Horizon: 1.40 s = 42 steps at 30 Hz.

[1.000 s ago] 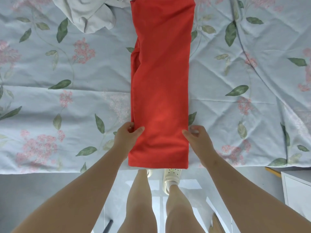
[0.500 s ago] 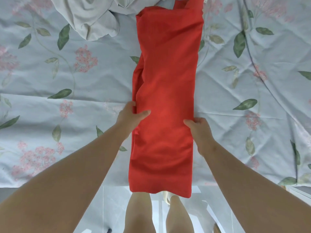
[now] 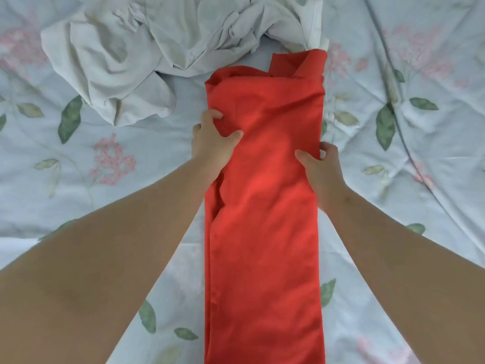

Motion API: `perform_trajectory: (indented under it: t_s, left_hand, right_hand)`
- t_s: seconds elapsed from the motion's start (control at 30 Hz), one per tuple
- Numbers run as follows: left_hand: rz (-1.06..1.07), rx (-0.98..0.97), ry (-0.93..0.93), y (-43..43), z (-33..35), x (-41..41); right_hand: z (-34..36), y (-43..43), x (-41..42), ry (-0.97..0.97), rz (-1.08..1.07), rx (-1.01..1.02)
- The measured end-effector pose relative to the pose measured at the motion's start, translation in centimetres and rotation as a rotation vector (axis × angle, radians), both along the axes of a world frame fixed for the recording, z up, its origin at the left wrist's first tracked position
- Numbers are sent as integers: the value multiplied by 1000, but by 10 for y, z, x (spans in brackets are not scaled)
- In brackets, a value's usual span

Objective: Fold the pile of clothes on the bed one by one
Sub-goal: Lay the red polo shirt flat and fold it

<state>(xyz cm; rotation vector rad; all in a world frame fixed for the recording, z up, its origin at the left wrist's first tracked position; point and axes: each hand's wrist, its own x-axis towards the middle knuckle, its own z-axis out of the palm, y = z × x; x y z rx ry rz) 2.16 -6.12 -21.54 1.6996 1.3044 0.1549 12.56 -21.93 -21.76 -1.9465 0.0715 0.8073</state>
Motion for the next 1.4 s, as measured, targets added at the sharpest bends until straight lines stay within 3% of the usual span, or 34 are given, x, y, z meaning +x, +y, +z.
perform_trajectory:
  t_s: [0.1, 0.3, 0.37, 0.5, 0.6, 0.7, 0.83, 0.93, 1.13, 1.3, 1.4]
  left_hand:
    - [11, -45, -132, 25, -1, 19]
    - [-7, -18, -152, 53, -16, 24]
    - [23, -41, -176, 54, -25, 24]
    - [102, -79, -195, 56, -33, 28]
    - [143, -130, -231, 56, -30, 30]
    - [164, -141, -233, 51, -21, 30]
    - [139, -189, -242, 32, -11, 13]
    - [95, -235, -144, 10, -6, -15]
    - [-65, -290, 96, -59, -3, -89]
    - [264, -325, -16, -92, -2, -126]
    - [166, -396, 7, -112, 2, -137]
  right_hand:
    - [4, 30, 33, -146, 31, 15]
    - [31, 85, 95, -672, 358, -188]
    - [34, 102, 109, -736, 412, -292]
    - [16, 128, 121, -595, 245, -238]
    - [0, 129, 113, -417, 315, -100]
    - [-2, 111, 102, -415, 264, -45]
    - [-8, 48, 53, -370, 127, -161]
    - [-6, -4, 3, -282, 96, -200]
    - [5, -81, -67, -16, 266, -290]
    - [11, -120, -94, 39, 128, -241]
    - [19, -128, -103, 158, 121, -154]
